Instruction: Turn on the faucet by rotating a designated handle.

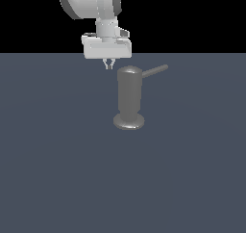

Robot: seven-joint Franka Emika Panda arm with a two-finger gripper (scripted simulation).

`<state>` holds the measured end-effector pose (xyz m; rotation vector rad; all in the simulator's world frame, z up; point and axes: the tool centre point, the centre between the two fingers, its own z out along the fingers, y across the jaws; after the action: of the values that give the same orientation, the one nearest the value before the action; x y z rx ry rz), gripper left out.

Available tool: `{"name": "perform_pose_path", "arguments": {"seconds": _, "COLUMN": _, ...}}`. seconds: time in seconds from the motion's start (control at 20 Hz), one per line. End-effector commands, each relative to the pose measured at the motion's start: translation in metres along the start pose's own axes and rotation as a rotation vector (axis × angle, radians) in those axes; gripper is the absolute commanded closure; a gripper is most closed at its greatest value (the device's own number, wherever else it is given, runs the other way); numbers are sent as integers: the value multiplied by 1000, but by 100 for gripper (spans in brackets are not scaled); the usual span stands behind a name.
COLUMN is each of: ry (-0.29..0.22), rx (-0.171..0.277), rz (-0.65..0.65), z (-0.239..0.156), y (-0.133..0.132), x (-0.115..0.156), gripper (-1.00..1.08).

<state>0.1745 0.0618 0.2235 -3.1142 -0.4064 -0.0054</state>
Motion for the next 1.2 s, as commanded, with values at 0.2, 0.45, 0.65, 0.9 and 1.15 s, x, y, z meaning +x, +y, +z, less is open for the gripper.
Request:
{"name": "perform_pose_path", "arguments": {"seconds": 0.2, "ry": -1, "rx": 0, "rz": 2, "z": 1, "y": -20, "x": 14, "gripper": 108}}
{"name": "perform_pose_path", "arguments": {"seconds": 0.45, "ry": -1, "rx": 0, "rz": 2, "z": 1, "y": -34, "x": 23, "gripper": 108}}
{"name": "perform_pose_path", "arguments": {"seconds": 0.65, "ry": -2, "rx": 0, "rz": 3, "z": 2, "y": -44, "x": 30, "gripper": 108}}
{"name": "perform_pose_path", "arguments": {"seconds": 0.9, "ry": -2, "rx": 0, "rz": 3, "z": 2, "y": -55, "x": 38, "gripper": 108}}
{"name": "perform_pose_path", "arguments": {"seconds": 1.15, "ry": -3, "rx": -1, "rz": 4, "z": 3, "y": -65, "x": 45, "gripper": 108}}
